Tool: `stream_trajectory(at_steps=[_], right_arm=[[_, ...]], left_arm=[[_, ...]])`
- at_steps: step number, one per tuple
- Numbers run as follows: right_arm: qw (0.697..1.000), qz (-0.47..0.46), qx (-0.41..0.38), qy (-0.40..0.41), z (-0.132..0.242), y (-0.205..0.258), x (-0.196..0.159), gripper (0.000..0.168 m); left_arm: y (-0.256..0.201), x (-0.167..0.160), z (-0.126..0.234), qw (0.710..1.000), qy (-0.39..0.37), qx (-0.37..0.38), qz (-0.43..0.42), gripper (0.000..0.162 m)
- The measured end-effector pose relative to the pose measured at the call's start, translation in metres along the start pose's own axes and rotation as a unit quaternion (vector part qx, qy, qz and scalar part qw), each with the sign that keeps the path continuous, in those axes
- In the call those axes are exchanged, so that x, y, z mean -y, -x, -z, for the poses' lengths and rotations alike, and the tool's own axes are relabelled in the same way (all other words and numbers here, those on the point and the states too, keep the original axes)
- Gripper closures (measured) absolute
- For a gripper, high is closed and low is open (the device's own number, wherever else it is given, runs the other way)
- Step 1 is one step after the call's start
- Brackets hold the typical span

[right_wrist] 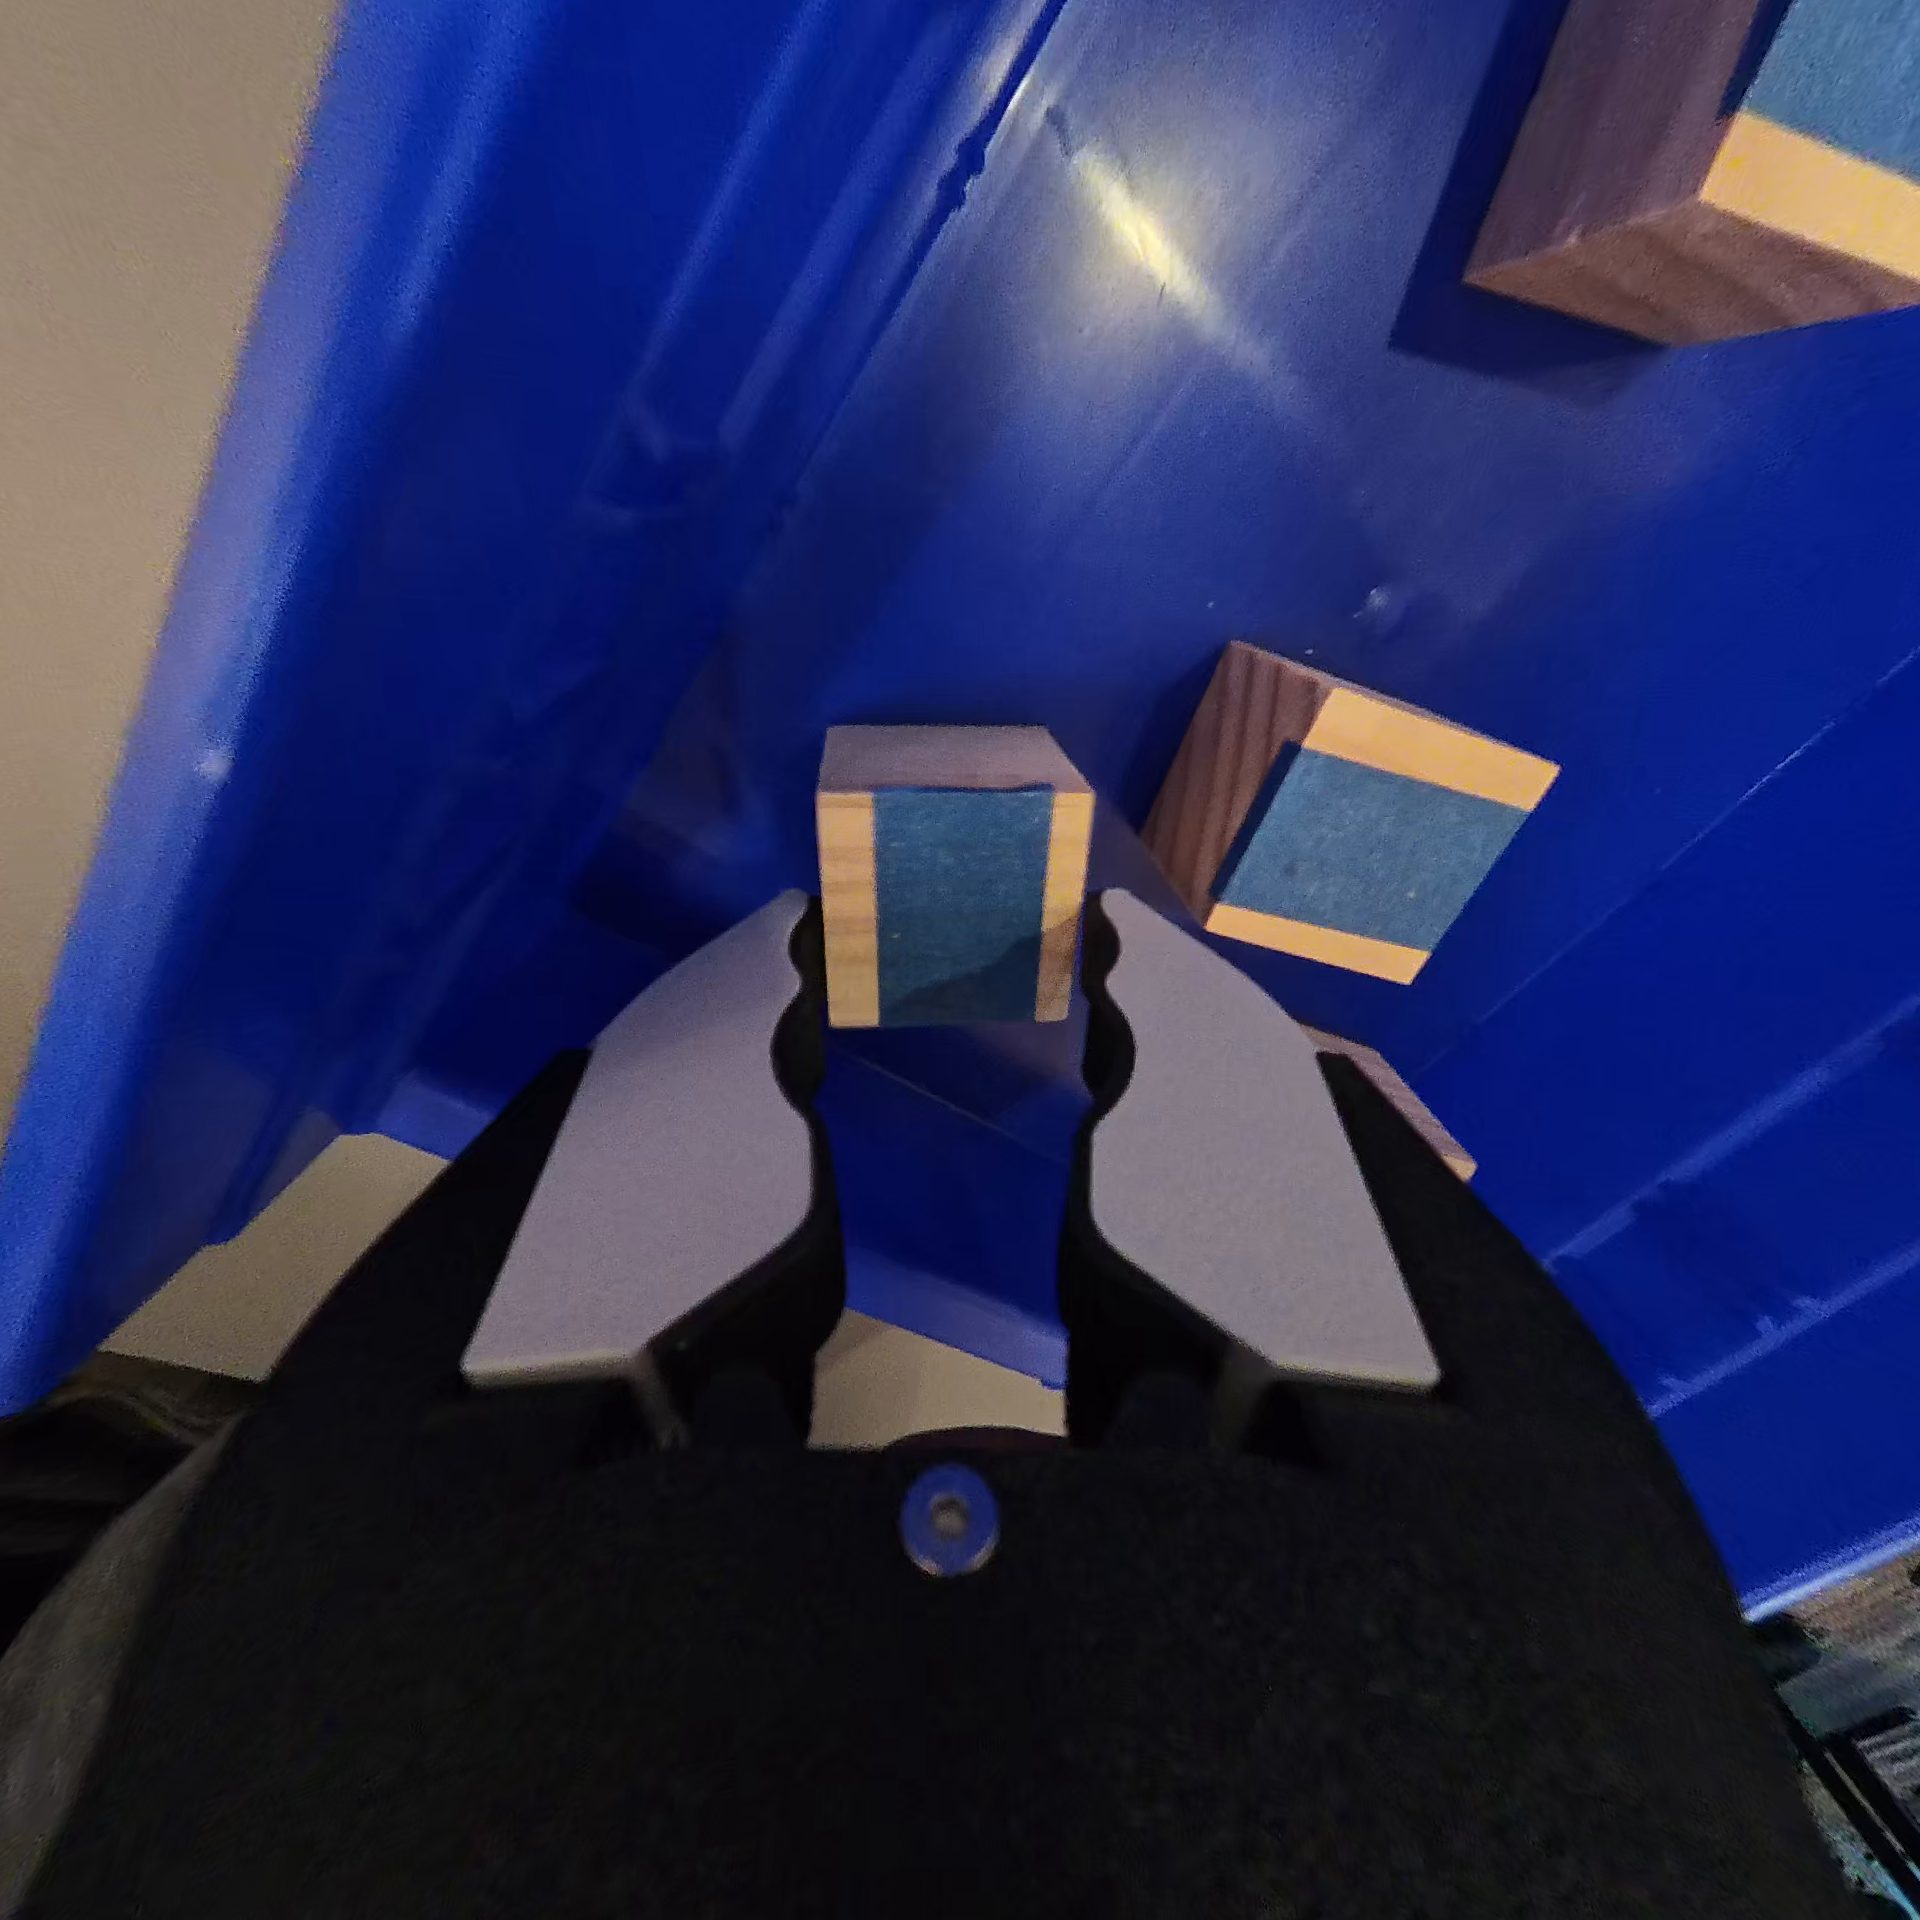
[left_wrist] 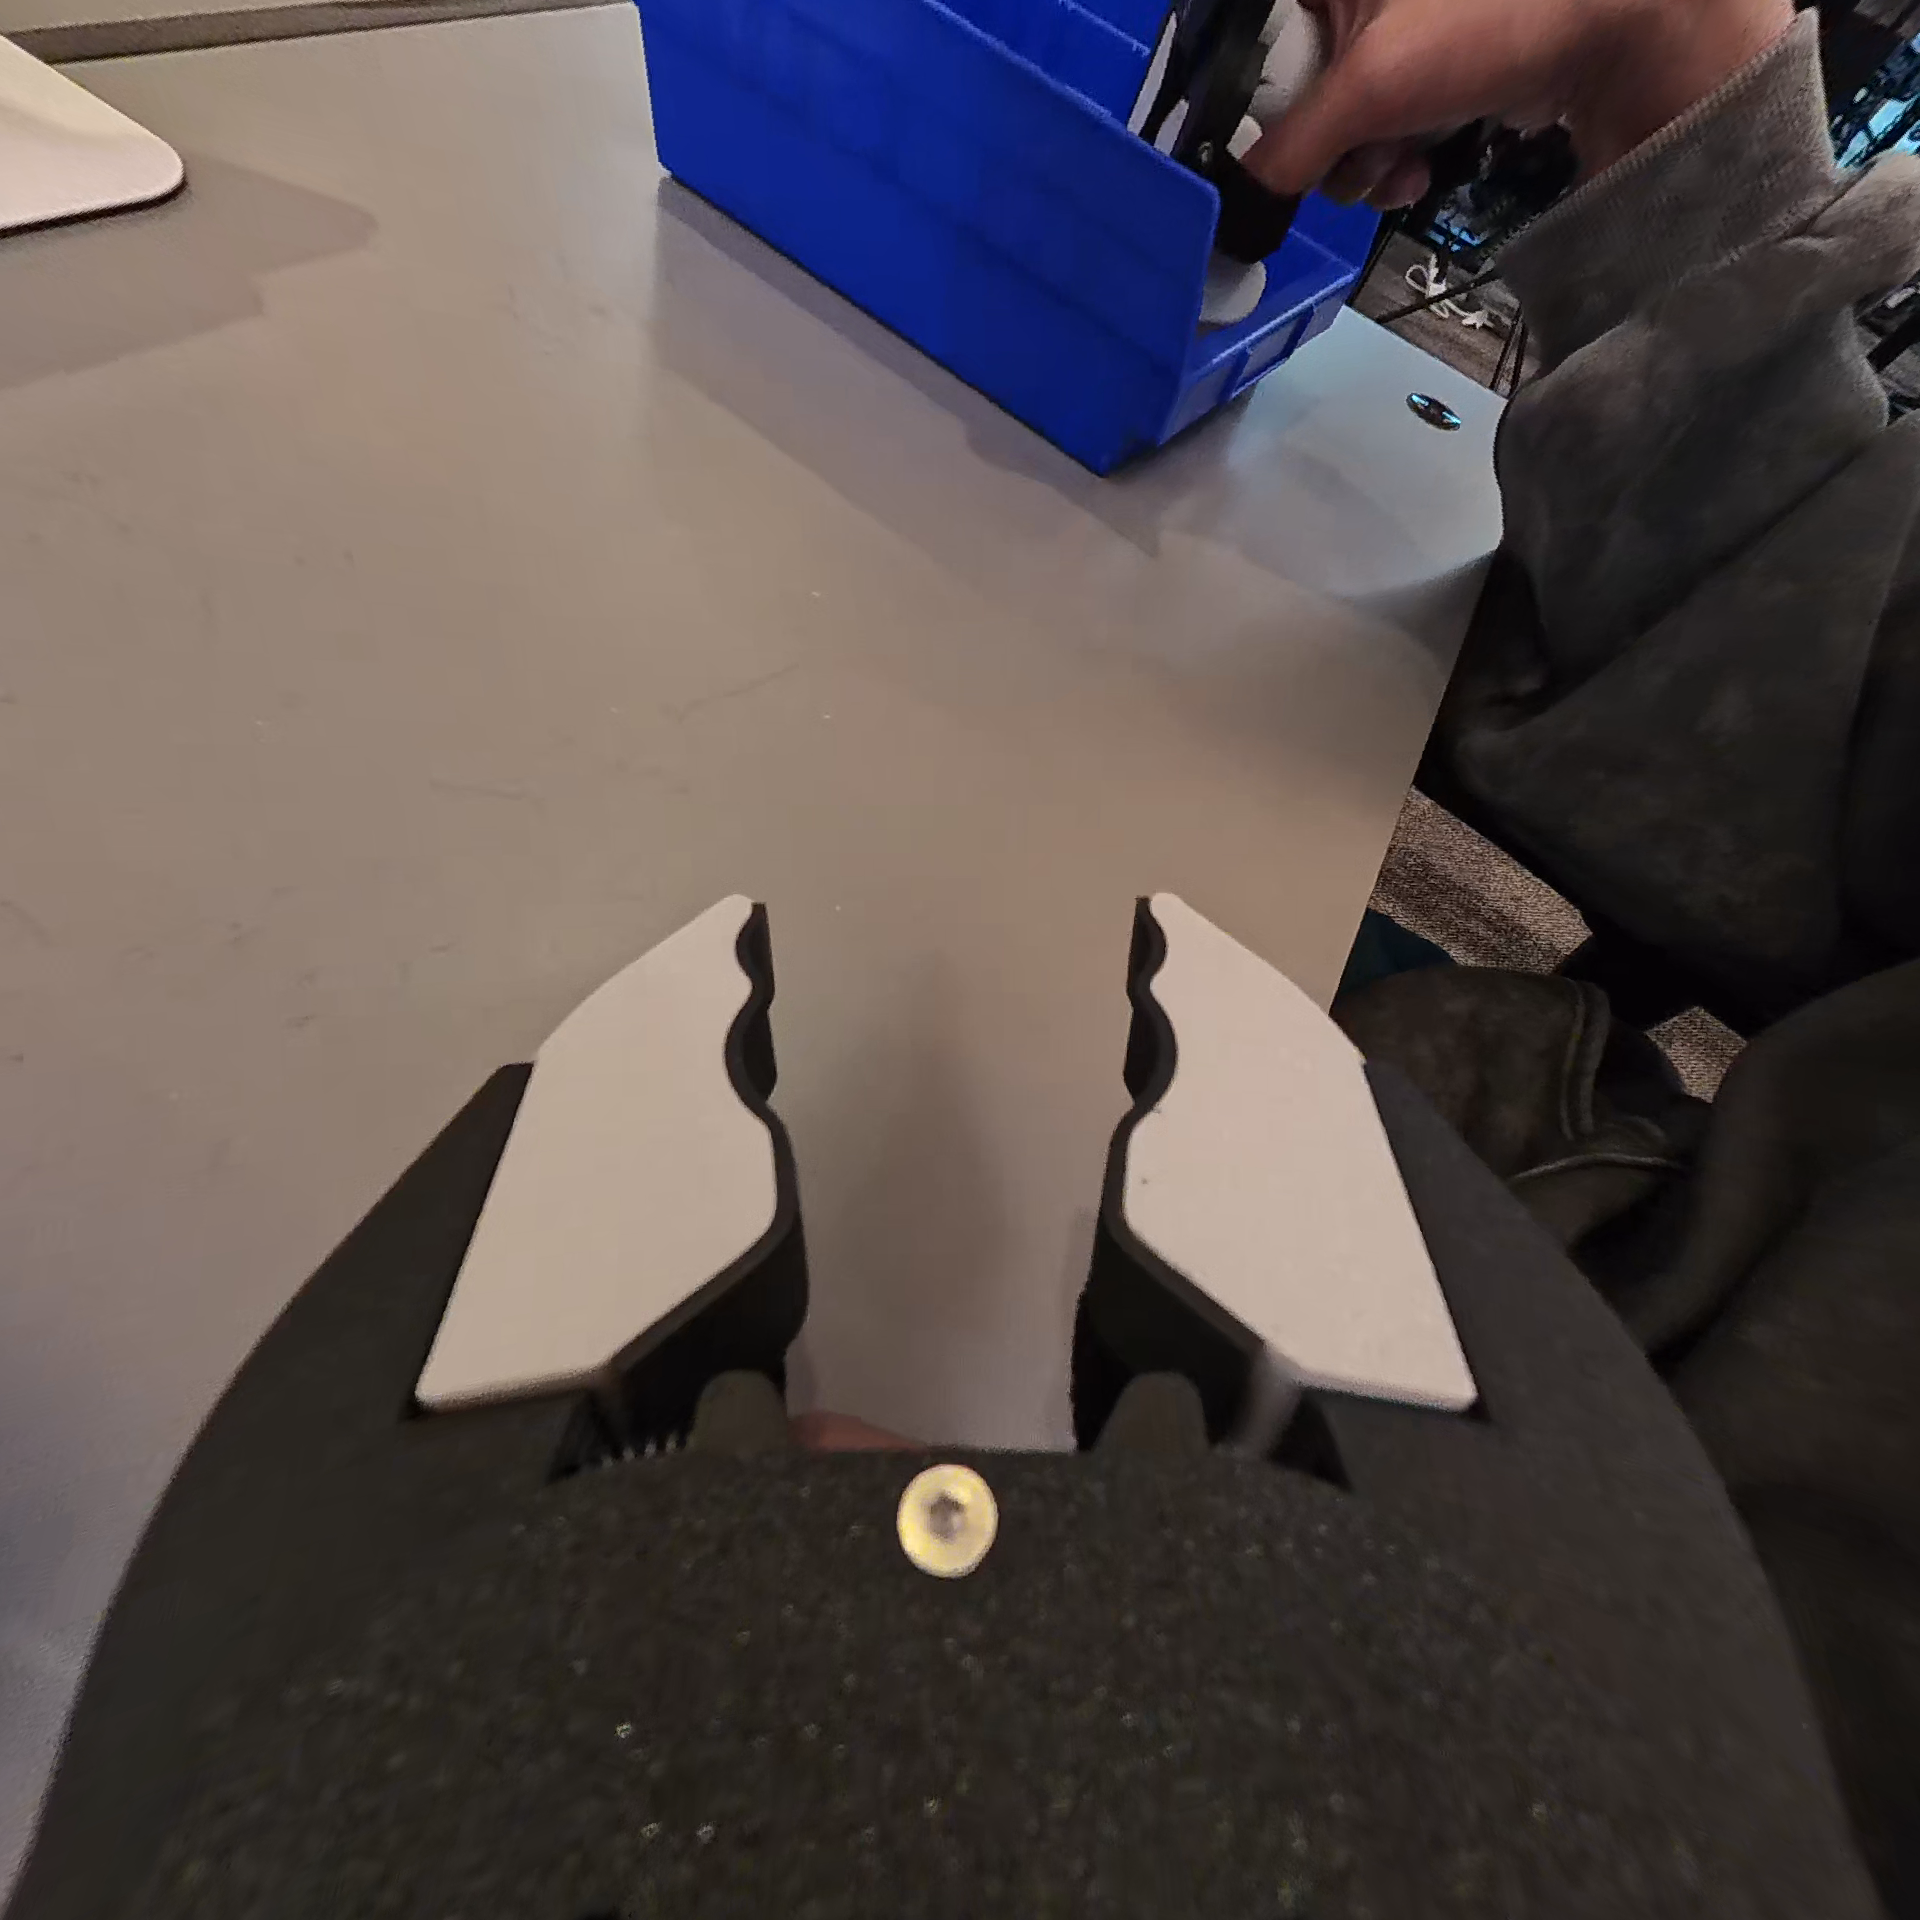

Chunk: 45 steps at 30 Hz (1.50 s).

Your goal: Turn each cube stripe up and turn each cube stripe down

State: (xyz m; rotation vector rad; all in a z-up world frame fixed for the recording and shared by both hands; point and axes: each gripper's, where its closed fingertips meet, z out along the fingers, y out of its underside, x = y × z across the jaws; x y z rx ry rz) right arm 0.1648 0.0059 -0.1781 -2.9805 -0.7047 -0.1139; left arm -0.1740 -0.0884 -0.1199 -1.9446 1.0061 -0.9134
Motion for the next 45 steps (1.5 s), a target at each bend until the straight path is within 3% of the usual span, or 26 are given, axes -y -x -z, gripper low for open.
stream_trajectory(at_steps=[4, 8, 10, 13, 15, 17, 20, 23, 27, 30, 32, 35, 37, 40, 45], right_arm=[[0.999, 0.005, -0.021, -0.036, 0.022, -0.004, -0.002, 0.102], [0.967, 0.023, -0.022, -0.253, 0.112, 0.004, 0.022, 0.104], [0.913, 0.062, 0.000, -0.404, 0.170, 0.030, 0.042, 0.104], [0.790, 0.117, 0.086, -0.595, 0.234, 0.098, 0.065, 0.104], [0.725, 0.128, 0.154, -0.659, 0.244, 0.143, 0.077, 0.119], [0.703, 0.116, 0.246, -0.657, 0.222, 0.187, 0.086, 0.110], [0.709, 0.097, 0.335, -0.613, 0.165, 0.238, 0.095, 0.105], [0.756, 0.130, 0.297, -0.569, 0.119, 0.256, 0.098, 0.106], [0.764, 0.151, 0.279, -0.562, 0.111, 0.265, 0.098, 0.110], [0.774, 0.164, 0.258, -0.555, 0.106, 0.263, 0.098, 0.112], [0.776, 0.166, 0.263, -0.548, 0.103, 0.264, 0.096, 0.113], [0.778, 0.165, 0.274, -0.541, 0.102, 0.265, 0.093, 0.116], [0.778, 0.163, 0.276, -0.540, 0.103, 0.264, 0.092, 0.118], [0.779, 0.152, 0.287, -0.537, 0.101, 0.262, 0.092, 0.120], [0.784, 0.138, 0.305, -0.523, 0.096, 0.259, 0.094, 0.121]], left_arm=[[-0.002, -0.003, -0.002, 1.000, 0.008, -0.001, -0.003, 0.095], [-0.002, 0.000, -0.001, 1.000, 0.002, 0.003, -0.006, 0.095], [0.001, 0.002, 0.000, 1.000, -0.004, 0.010, -0.004, 0.096], [0.008, 0.003, 0.001, 1.000, -0.008, 0.021, 0.007, 0.096], [0.012, 0.004, 0.003, 0.999, -0.010, 0.028, 0.018, 0.096], [0.017, 0.004, 0.004, 0.999, -0.012, 0.035, 0.026, 0.096], [0.024, 0.002, 0.005, 0.998, -0.008, 0.048, 0.034, 0.096], [0.028, 0.003, 0.008, 0.998, -0.003, 0.055, 0.042, 0.095], [0.025, 0.041, 0.049, 0.996, -0.045, 0.030, 0.067, 0.093], [0.078, 0.069, 0.107, 0.988, -0.051, 0.127, 0.066, 0.093], [0.126, 0.071, 0.134, 0.981, 0.015, 0.191, 0.040, 0.092], [0.200, 0.061, 0.145, 0.957, 0.137, 0.239, -0.091, 0.094], [0.241, 0.047, 0.138, 0.942, 0.215, 0.222, -0.131, 0.093], [0.281, 0.029, 0.121, 0.932, 0.300, 0.167, -0.114, 0.094], [0.337, 0.016, 0.104, 0.891, 0.394, 0.151, -0.167, 0.094]])
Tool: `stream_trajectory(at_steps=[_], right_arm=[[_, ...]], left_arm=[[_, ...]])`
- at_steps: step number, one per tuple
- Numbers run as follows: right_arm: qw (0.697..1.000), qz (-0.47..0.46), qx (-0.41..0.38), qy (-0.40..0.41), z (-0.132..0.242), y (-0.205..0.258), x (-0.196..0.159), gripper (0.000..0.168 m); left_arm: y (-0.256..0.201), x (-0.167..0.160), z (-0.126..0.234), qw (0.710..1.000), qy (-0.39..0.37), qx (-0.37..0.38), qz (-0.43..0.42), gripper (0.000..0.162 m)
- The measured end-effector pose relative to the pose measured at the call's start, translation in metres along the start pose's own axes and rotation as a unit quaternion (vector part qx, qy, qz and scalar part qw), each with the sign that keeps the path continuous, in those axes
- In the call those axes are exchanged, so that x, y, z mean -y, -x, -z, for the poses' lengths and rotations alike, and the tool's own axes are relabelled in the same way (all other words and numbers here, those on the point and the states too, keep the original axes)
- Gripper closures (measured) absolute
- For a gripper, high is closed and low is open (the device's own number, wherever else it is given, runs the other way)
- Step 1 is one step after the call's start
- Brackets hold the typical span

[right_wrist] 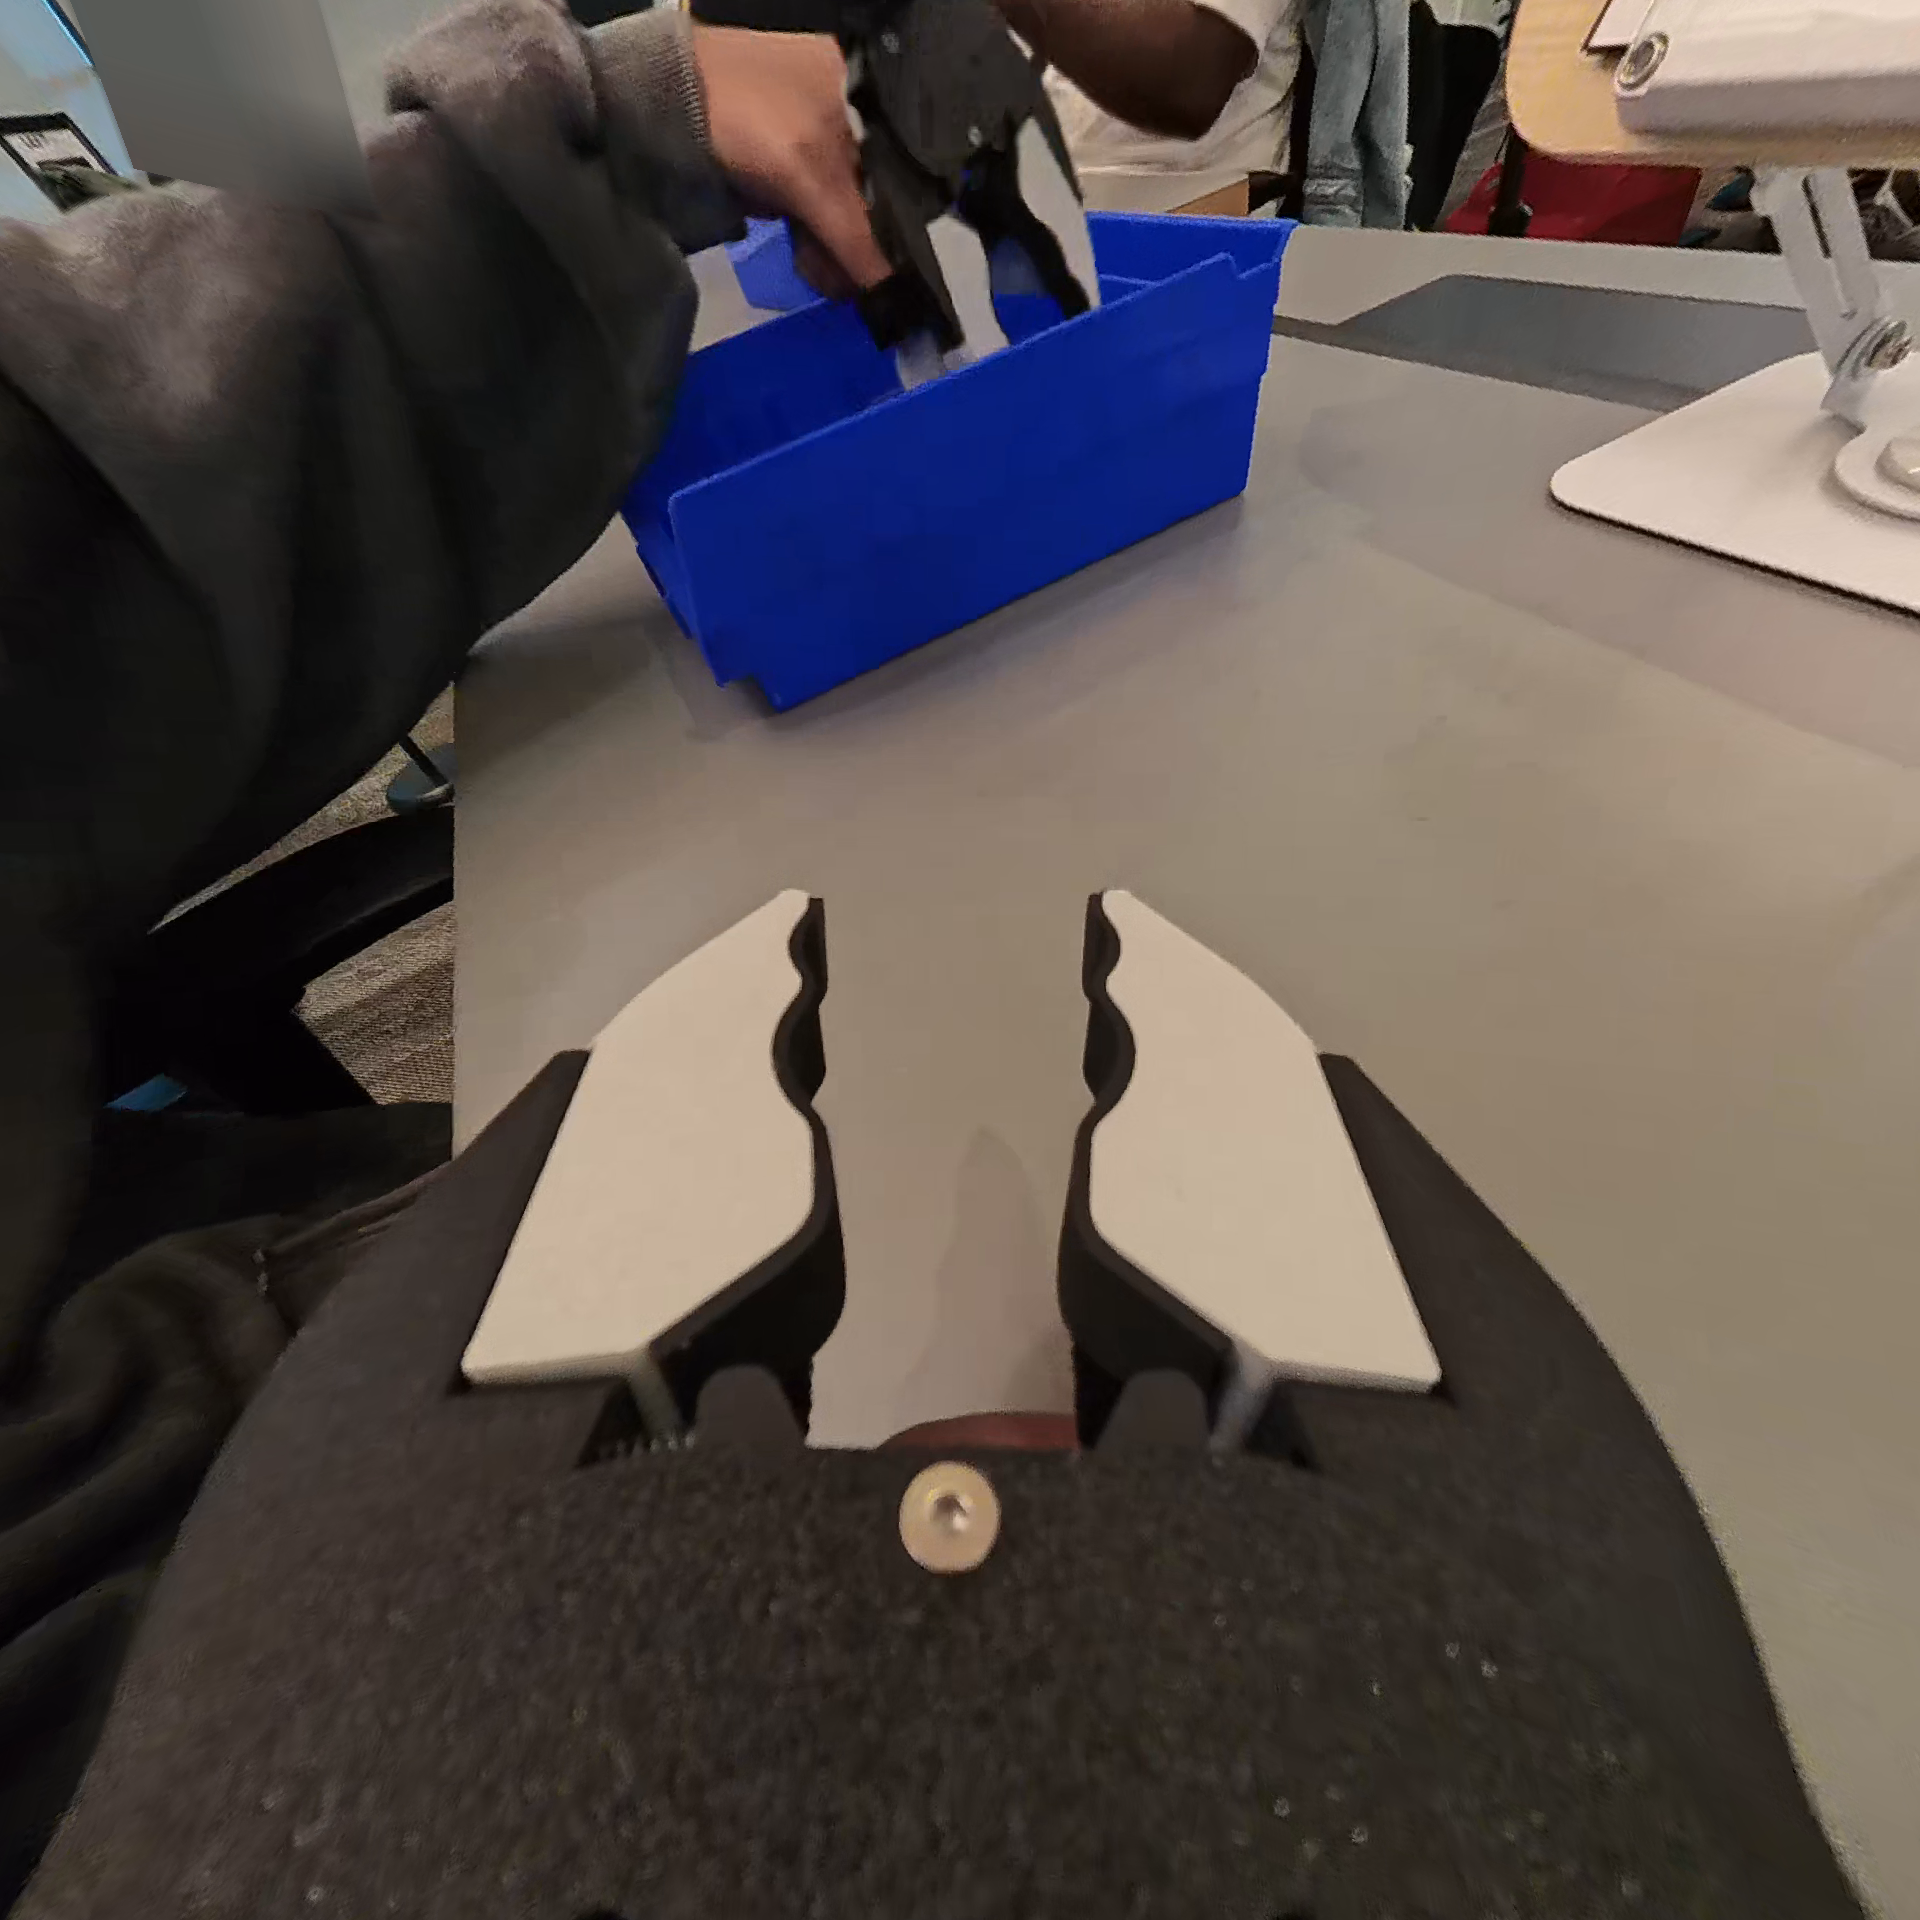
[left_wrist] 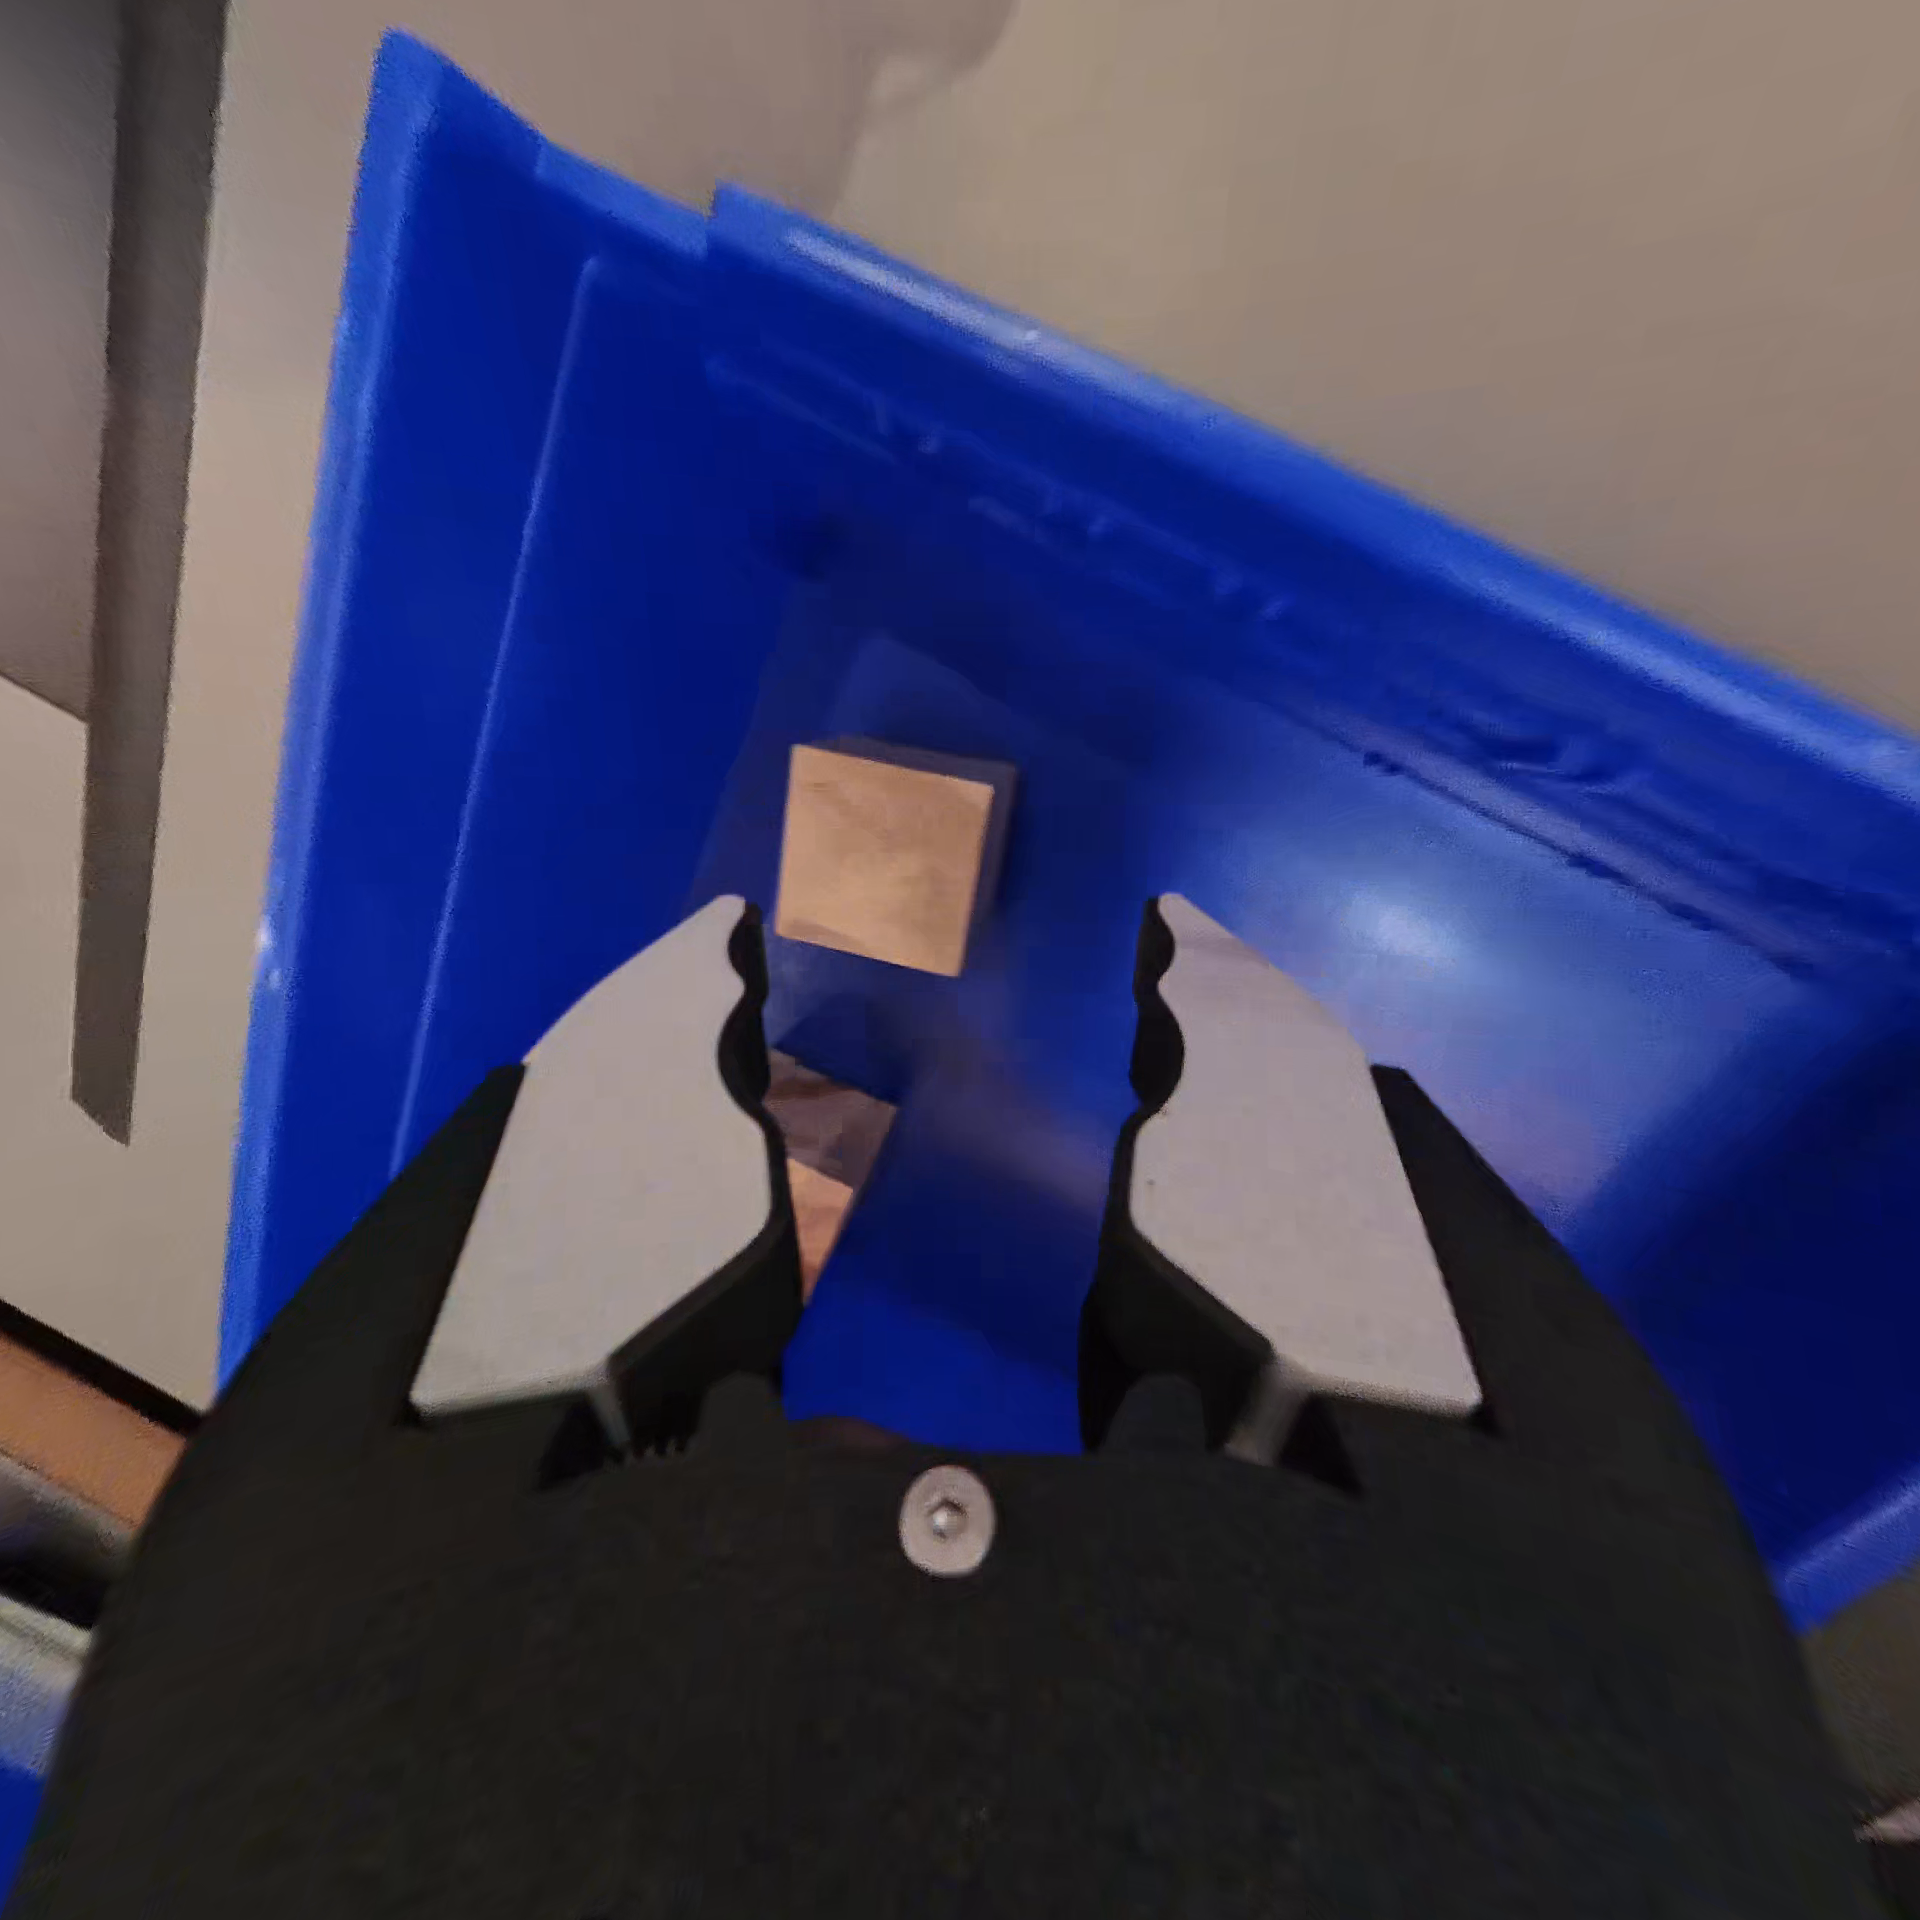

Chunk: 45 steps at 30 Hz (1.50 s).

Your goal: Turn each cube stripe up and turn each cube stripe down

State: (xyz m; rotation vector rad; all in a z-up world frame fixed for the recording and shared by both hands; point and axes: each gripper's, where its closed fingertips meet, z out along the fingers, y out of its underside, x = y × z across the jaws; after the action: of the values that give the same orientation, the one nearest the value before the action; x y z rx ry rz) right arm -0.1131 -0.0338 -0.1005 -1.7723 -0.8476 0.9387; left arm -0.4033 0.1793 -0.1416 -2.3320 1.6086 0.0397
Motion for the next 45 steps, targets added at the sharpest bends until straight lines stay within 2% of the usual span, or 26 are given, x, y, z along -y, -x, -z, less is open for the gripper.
stream_trajectory(at_steps=[4, 7, 8, 11, 14, 16, 18, 20, 24, 26, 29, 31, 33, 36, 42, 45], right_arm=[[1.000, -0.008, 0.004, 0.008, -0.002, -0.004, -0.005, 0.122], [0.999, -0.020, 0.014, 0.024, -0.007, -0.006, -0.012, 0.123], [0.999, -0.023, 0.018, 0.029, -0.009, -0.005, -0.015, 0.123], [0.999, -0.024, 0.026, 0.041, -0.012, -0.003, -0.019, 0.123], [0.998, -0.019, 0.029, 0.044, -0.011, -0.001, -0.019, 0.124], [0.999, -0.019, 0.029, 0.040, -0.008, 0.000, -0.017, 0.125], [0.999, -0.021, 0.032, 0.030, -0.004, 0.002, -0.012, 0.125], [0.999, -0.030, 0.037, 0.017, -0.001, 0.003, -0.005, 0.126], [0.999, -0.043, 0.033, -0.010, 0.008, -0.001, 0.007, 0.127], [0.997, -0.063, 0.021, -0.029, 0.013, -0.011, 0.014, 0.126], [0.991, -0.109, 0.026, -0.070, 0.019, -0.021, 0.025, 0.122], [0.987, -0.124, 0.035, -0.095, 0.022, -0.024, 0.030, 0.113], [0.983, -0.132, 0.047, -0.117, 0.023, -0.022, 0.034, 0.097], [0.979, -0.123, 0.082, -0.138, 0.022, -0.006, 0.042, 0.091], [0.972, -0.130, 0.125, -0.149, 0.010, 0.029, 0.044, 0.088], [0.964, -0.159, 0.144, -0.159, 0.004, 0.037, 0.048, 0.088]], left_arm=[[0.016, -0.008, -0.021, 0.998, 0.054, -0.024, -0.002, 0.091], [0.009, 0.004, -0.026, 0.997, 0.033, -0.069, -0.009, 0.092], [0.006, 0.007, -0.027, 0.996, 0.031, -0.082, -0.013, 0.094], [0.004, 0.007, -0.033, 0.995, 0.042, -0.083, -0.036, 0.117], [-0.001, 0.001, -0.029, 0.993, 0.057, -0.097, -0.036, 0.117], [0.002, -0.010, -0.026, 0.993, 0.078, -0.072, -0.043, 0.118], [0.002, -0.017, -0.014, 0.995, 0.079, -0.055, -0.035, 0.118], [0.002, -0.014, 0.007, 0.998, 0.046, -0.040, -0.016, 0.118], [0.002, 0.012, 0.071, 0.994, -0.100, 0.001, 0.053, 0.118], [-0.008, 0.033, 0.104, 0.972, -0.209, -0.011, 0.110, 0.118], [-0.031, 0.052, 0.135, 0.917, -0.342, -0.069, 0.192, 0.118], [-0.051, 0.063, 0.144, 0.870, -0.408, -0.123, 0.248, 0.118], [-0.082, 0.082, 0.152, 0.824, -0.464, -0.185, 0.267, 0.118], [-0.133, 0.119, 0.157, 0.781, -0.509, -0.244, 0.267, 0.118], [-0.228, 0.187, 0.150, 0.731, -0.525, -0.357, 0.251, 0.118], [-0.261, 0.206, 0.137, 0.750, -0.500, -0.372, 0.222, 0.118]])
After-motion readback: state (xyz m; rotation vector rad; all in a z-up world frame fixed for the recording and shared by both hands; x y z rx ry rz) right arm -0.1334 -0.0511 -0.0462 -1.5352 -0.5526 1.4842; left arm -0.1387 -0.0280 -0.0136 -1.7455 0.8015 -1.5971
